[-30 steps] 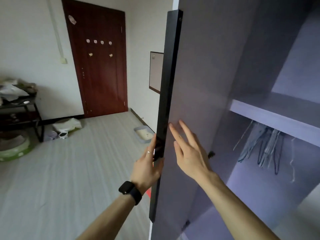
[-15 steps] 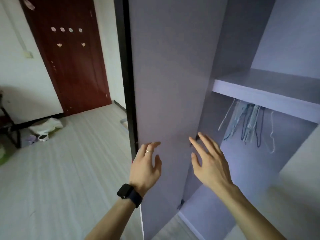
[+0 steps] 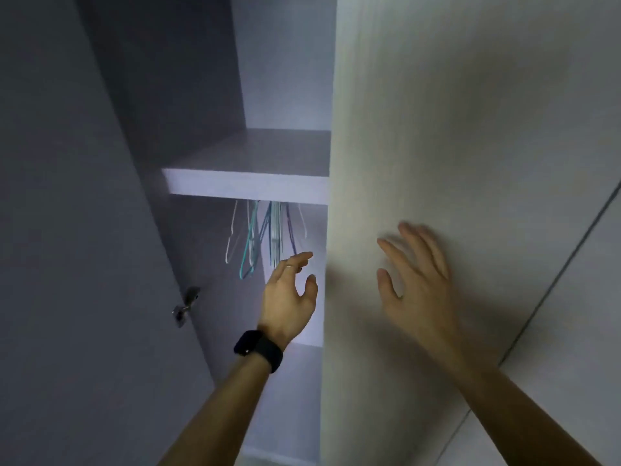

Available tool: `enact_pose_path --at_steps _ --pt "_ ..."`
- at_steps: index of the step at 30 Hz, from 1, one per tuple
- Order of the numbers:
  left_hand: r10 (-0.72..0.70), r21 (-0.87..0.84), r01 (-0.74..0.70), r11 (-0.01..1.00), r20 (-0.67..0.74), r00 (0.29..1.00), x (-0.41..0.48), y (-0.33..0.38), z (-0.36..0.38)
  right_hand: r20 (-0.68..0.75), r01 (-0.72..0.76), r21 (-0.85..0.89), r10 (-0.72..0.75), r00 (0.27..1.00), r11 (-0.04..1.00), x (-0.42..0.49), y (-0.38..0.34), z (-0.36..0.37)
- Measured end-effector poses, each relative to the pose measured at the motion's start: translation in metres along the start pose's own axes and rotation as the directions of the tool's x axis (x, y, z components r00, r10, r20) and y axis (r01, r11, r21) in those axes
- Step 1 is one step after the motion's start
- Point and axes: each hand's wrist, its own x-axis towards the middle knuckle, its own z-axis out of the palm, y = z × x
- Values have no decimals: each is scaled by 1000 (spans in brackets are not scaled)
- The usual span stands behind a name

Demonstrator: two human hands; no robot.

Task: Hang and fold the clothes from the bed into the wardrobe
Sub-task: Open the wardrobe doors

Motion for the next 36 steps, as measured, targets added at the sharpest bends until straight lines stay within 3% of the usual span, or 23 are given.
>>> enact_pose_path --at_steps 3,7,11,13,19,26,34,36 --pt "-29 -163 34 986 35 999 32 13 21 -82 -37 -101 29 996 994 26 15 -4" --pt "15 -247 19 969 137 990 56 7 30 -188 -119 -166 87 978 979 45 17 15" --pt "64 -347 59 936 331 942 71 -7 36 -171 -177 -270 134 976 946 48 21 32" --pt "92 -346 36 938 344 934 72 -17 40 -167 -180 -277 138 976 944 46 19 34" --pt "106 -508 72 859 313 944 67 -29 40 -98 -228 -117 217 971 967 42 -6 5" --pt "242 -612 -2 791 310 919 7 -26 16 35 -522 28 521 853 852 17 -75 -33" --pt "423 -736 -28 676 357 833 -58 -11 2 5 -544 181 552 834 820 -41 -106 -74" --pt "450 -753 -1 658 391 803 -67 -7 3 -8 -579 129 584 811 805 -64 -110 -91"
